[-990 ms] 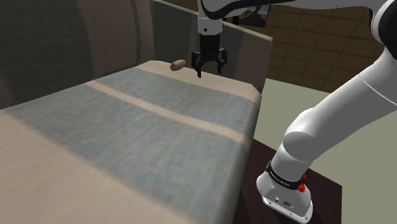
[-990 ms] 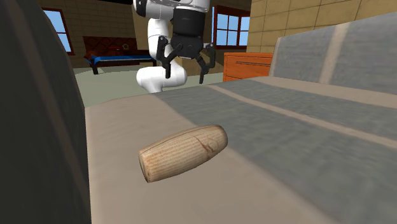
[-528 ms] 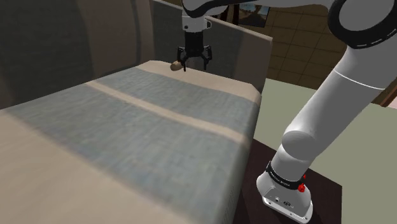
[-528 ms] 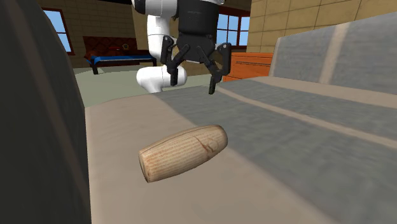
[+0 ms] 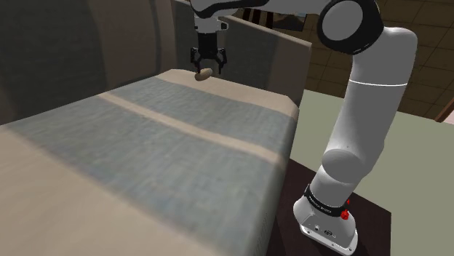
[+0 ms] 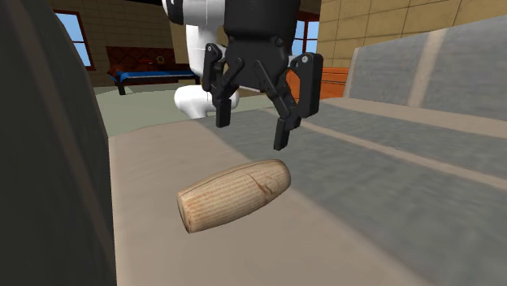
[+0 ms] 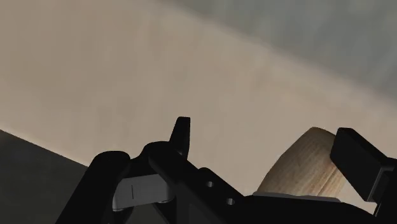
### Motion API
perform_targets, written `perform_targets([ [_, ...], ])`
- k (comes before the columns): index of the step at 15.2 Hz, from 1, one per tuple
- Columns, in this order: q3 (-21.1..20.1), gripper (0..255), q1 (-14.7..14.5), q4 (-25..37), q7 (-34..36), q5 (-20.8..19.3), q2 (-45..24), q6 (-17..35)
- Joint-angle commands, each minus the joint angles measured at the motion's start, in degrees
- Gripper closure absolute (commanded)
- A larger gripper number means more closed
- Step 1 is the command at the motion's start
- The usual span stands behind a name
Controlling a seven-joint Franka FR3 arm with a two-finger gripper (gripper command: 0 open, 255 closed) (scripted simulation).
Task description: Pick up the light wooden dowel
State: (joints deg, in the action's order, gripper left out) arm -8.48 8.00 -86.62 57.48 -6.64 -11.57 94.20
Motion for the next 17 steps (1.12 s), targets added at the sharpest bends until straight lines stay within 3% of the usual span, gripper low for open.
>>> perform_targets([
  [1,0.7,0,0.0,6.6,3.1,-0.6,-4.9,-1.4],
  [5,2.4,0,-0.3,22.8,8.0,-1.4,-15.7,-6.2],
  [12,2.4,0,0.1,15.3,8.6,-1.3,-14.3,0.0],
  [15,2.4,0,0.1,14.7,8.6,-1.3,-14.3,0.5],
  [16,2.4,255,0.1,14.8,8.6,-1.3,-14.3,0.4],
  [17,2.4,255,0.1,14.8,8.6,-1.3,-14.3,0.4],
])
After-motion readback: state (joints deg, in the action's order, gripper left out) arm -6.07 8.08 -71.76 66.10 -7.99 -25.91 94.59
